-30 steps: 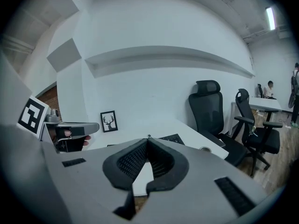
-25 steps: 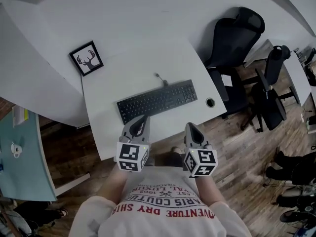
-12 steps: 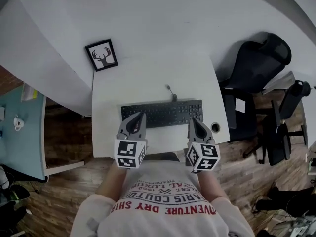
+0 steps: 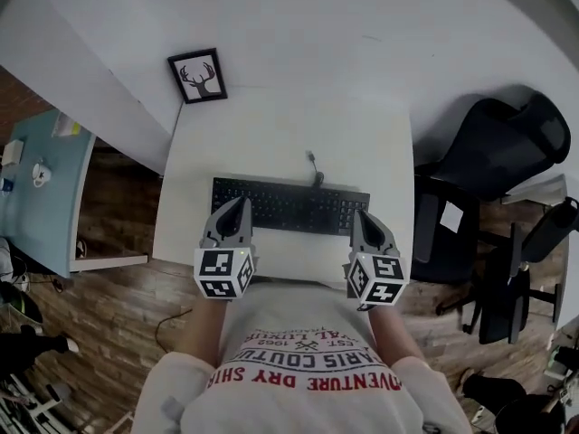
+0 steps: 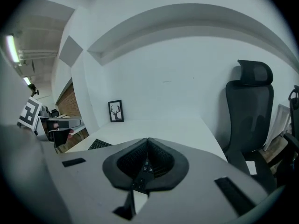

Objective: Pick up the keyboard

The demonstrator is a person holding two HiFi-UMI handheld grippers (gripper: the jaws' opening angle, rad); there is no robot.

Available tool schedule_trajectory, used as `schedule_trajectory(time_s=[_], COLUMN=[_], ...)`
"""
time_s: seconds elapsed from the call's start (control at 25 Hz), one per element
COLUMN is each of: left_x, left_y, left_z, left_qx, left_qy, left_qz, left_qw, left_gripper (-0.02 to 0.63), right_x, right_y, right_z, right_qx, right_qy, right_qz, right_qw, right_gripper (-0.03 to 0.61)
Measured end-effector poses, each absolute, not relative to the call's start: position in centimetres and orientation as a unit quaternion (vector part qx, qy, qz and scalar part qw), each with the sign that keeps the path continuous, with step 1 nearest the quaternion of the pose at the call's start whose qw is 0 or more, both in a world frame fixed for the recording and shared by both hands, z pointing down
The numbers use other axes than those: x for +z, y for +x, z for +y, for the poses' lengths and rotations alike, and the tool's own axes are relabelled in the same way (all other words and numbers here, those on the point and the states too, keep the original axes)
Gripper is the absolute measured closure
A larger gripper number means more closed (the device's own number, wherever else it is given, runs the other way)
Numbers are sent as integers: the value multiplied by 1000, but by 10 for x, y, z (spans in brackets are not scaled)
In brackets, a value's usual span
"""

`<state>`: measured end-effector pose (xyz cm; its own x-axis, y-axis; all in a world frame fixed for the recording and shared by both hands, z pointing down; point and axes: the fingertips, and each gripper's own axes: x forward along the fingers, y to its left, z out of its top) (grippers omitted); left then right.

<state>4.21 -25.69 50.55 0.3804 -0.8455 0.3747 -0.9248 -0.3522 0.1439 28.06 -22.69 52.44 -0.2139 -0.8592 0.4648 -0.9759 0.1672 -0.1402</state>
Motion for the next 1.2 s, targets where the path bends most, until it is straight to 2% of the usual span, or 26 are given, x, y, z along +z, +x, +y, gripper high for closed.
schedule_trajectory(time_s=[0.4,0.72,0.76,0.8,0.84,1.04,1.2], left_x=[541,611,620,628,636,667,682], left_y=[25,-20,-28,-35,-41,-62,-68], left_z=[-258,-261,-264,-266,-269,-285,-297], left_qx=[148,190,195,200,206,235,236], left_qy=[797,784,779,775,771,751,750], left_qz=[-554,-525,-525,-524,-522,-522,-501], left_qw=[192,271,281,291,301,328,361], left_gripper=[588,584,558,458,419,368,330], right_x=[569,627,634,640,647,670,684], right_y=[292,316,318,320,323,334,335], right_z=[-235,-233,-234,-234,-235,-242,-249], right_qx=[245,315,321,327,332,361,390], right_qy=[586,590,588,586,585,572,540], right_qz=[-754,-715,-712,-709,-706,-698,-705], right_qw=[169,205,209,215,221,235,244], right_gripper=[554,536,454,384,365,313,304])
